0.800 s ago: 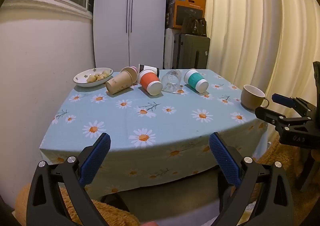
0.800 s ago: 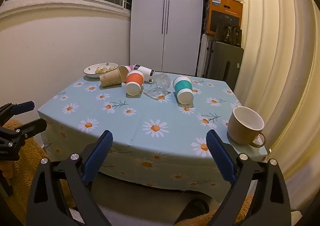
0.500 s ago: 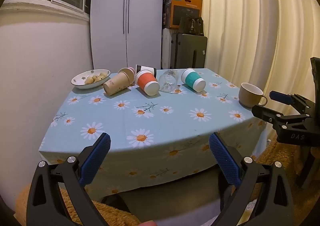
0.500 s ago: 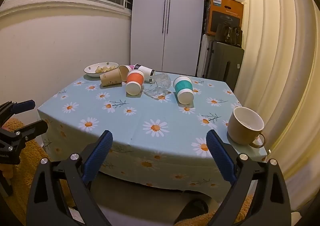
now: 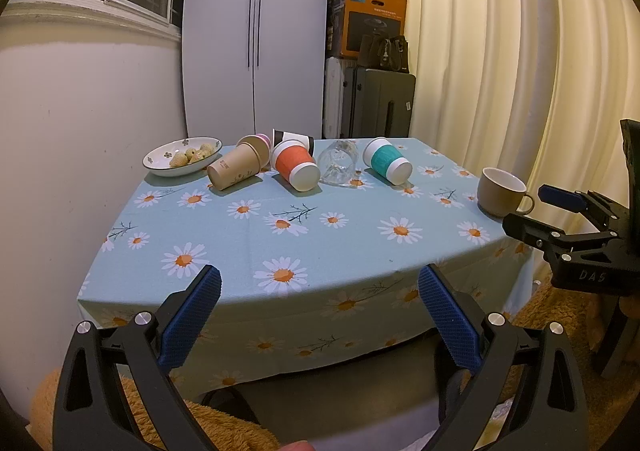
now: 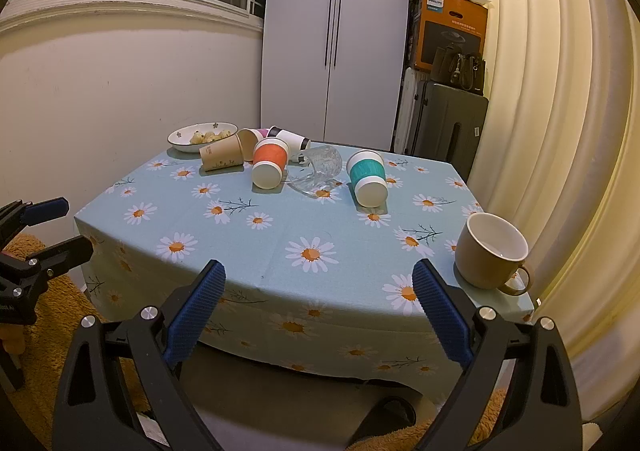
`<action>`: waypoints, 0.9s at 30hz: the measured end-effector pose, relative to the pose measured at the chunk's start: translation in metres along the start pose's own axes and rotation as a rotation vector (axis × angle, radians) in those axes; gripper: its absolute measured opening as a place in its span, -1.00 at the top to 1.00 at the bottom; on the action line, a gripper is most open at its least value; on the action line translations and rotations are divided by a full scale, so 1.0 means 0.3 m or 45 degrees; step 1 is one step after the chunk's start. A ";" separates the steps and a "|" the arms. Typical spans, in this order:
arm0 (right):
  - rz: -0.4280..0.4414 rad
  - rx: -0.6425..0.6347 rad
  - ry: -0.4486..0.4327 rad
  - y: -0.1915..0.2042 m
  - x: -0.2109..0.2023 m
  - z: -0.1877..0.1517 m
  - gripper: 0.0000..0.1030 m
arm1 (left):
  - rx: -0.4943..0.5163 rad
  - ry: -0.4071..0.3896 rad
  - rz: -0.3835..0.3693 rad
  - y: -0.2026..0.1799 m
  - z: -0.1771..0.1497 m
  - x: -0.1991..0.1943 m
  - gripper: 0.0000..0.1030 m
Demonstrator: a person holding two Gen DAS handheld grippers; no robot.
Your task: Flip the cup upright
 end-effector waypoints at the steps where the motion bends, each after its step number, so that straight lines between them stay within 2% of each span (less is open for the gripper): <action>1: 0.000 0.001 -0.001 0.000 -0.001 0.000 -0.82 | 0.001 0.000 -0.002 -0.001 0.000 0.000 -0.87; 16: 0.005 0.007 -0.010 -0.002 -0.011 0.000 -0.82 | -0.010 -0.003 -0.003 -0.003 -0.005 -0.004 -0.87; 27: 0.059 0.023 -0.005 0.009 -0.032 -0.002 -0.82 | -0.014 0.010 -0.051 -0.019 -0.014 -0.006 -0.87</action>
Point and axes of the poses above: each gripper's, at about its wrist camera, not at the fingertips, and x roughly the way its jaws point, y to its left, z to its top, the point moved 2 cm from there along x, roughly the way its jaws point, and after that the axes turned 2 degrees about -z, right-handed, at the moved point
